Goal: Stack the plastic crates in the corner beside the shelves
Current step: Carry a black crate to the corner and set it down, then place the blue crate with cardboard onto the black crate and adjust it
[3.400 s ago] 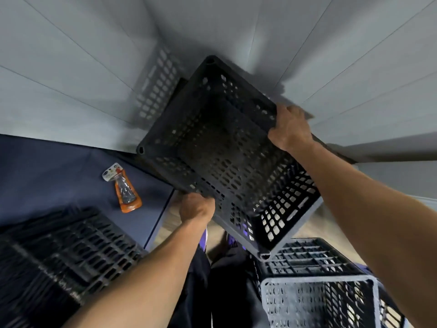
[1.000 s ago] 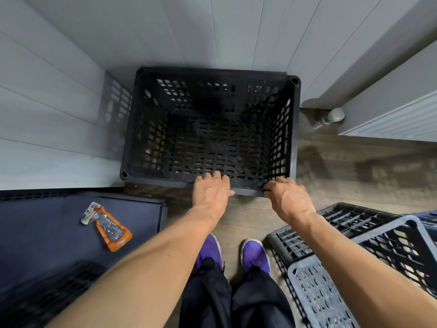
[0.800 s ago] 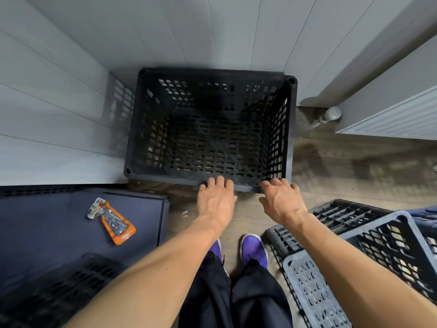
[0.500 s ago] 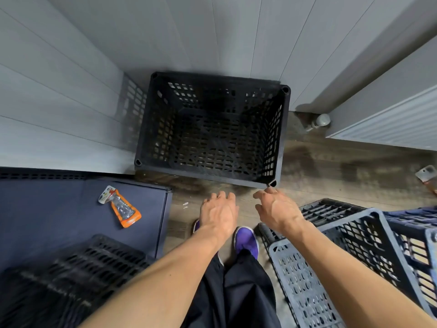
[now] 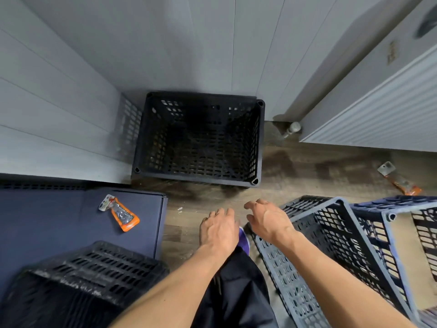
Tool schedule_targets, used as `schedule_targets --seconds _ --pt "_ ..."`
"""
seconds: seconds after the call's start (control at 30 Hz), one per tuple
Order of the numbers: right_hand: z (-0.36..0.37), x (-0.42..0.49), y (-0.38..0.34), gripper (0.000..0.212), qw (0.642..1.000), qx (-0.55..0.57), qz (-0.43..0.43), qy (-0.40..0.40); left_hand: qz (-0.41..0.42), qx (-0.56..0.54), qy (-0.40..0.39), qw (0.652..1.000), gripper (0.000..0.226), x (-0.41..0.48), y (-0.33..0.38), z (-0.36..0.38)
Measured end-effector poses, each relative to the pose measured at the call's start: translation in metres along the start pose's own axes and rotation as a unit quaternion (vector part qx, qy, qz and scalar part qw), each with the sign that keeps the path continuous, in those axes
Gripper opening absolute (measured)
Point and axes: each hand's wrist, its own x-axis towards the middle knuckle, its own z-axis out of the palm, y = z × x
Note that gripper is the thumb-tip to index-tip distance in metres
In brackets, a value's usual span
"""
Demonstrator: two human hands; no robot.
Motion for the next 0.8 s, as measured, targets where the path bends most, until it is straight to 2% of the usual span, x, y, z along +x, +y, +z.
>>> schedule_targets --seconds 0.37,0.6,0.8 --pt "0.021 -0.088 -0.025 0.044 0.995 0.057 0.059 0.051 0.064 -0.03 0.053 0.996 0.039 -0.073 -0.002 -0.013" --pt "0.026 -0.153 0.013 0.04 0.977 0.122 0.128 0.117 0.155 -0.003 0.054 0.986 0.037 -0.096 0.052 -0.017" --pt "0.038 -0.204 0.074 0.041 0.958 0.161 0.178 0.154 0.228 0.039 0.049 0.972 0.036 -0.111 0.12 0.003"
